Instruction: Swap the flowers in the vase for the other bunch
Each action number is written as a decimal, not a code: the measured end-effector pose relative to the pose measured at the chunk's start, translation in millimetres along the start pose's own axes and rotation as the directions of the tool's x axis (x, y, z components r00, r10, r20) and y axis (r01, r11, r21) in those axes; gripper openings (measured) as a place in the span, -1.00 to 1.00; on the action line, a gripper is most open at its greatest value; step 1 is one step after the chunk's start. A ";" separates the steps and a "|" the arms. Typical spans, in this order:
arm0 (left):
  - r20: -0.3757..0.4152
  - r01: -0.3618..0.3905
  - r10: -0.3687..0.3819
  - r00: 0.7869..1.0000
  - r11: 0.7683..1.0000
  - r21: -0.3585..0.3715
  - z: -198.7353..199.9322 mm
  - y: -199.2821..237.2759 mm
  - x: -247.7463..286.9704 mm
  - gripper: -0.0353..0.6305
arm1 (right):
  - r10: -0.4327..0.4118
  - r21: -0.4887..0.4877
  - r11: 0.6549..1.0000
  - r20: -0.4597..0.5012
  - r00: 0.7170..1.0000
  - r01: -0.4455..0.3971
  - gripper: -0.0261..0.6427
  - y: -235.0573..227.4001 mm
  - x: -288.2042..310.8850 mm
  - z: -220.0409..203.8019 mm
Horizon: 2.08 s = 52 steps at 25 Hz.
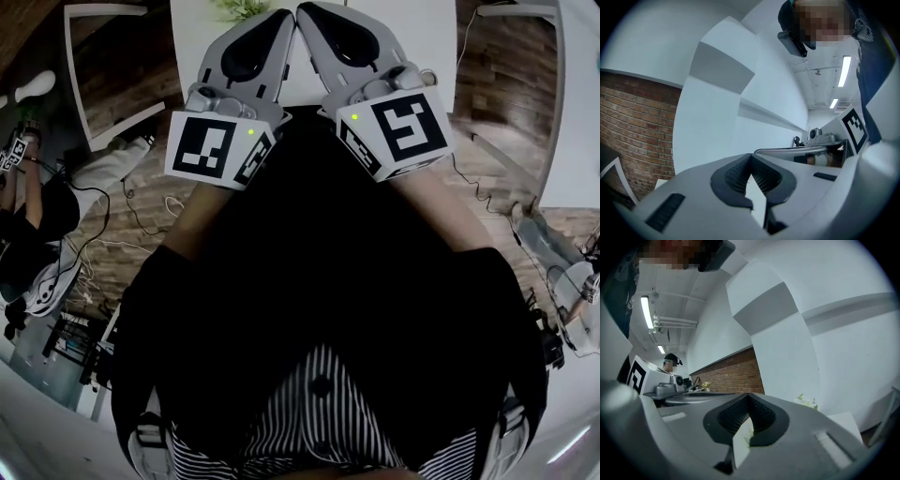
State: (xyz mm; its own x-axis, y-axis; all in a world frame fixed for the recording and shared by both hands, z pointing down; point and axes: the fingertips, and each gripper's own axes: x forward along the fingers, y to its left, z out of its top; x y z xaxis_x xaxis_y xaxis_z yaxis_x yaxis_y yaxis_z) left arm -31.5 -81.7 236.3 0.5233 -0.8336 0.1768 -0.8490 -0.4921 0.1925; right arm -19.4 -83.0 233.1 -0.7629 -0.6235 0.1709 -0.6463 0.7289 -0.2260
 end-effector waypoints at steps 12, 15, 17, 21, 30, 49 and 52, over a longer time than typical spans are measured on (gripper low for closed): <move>-0.006 0.060 -0.060 0.998 0.998 0.002 -1.5 5.4 3.5 -0.88 | -0.054 -0.002 0.999 0.005 0.999 0.054 -0.93 -1.5 5.3 0.9; 0.002 0.066 -0.066 0.998 0.998 0.000 0.3 5.8 2.3 -0.88 | -0.062 -0.006 0.998 0.007 0.998 0.062 -0.92 -0.2 5.4 2.5; 0.005 0.069 -0.069 0.998 0.998 0.006 3.2 5.7 1.8 -0.88 | -0.062 -0.010 0.998 0.009 0.998 0.062 -0.93 0.6 5.5 5.1; 0.023 0.071 -0.071 0.997 0.997 0.024 13.7 6.4 1.3 -0.88 | -0.064 -0.025 0.998 0.030 0.997 0.065 -0.92 2.1 6.3 15.4; 0.057 0.085 -0.085 0.995 0.996 0.013 26.5 8.1 4.0 -0.88 | -0.072 -0.044 0.996 0.047 0.996 0.074 -0.93 0.0 8.7 27.5; 0.018 0.105 -0.104 0.994 0.994 -0.041 10.1 28.5 27.2 -0.88 | -0.360 0.060 0.932 0.032 0.932 0.358 -0.93 -99.3 -21.4 6.7; 0.015 0.114 -0.113 0.993 0.993 -0.044 8.1 27.7 30.4 -0.88 | -0.404 0.069 0.913 0.021 0.914 0.402 -0.92 -115.7 -29.1 1.3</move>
State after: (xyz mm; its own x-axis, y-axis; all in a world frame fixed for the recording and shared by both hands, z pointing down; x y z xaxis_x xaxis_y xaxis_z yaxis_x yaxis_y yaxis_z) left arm -39.7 -122.7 239.2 0.6151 -0.7760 0.1398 -0.7798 -0.5724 0.2534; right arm 77.6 -149.5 253.1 -0.4362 -0.8707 0.2272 -0.8956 0.3956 -0.2035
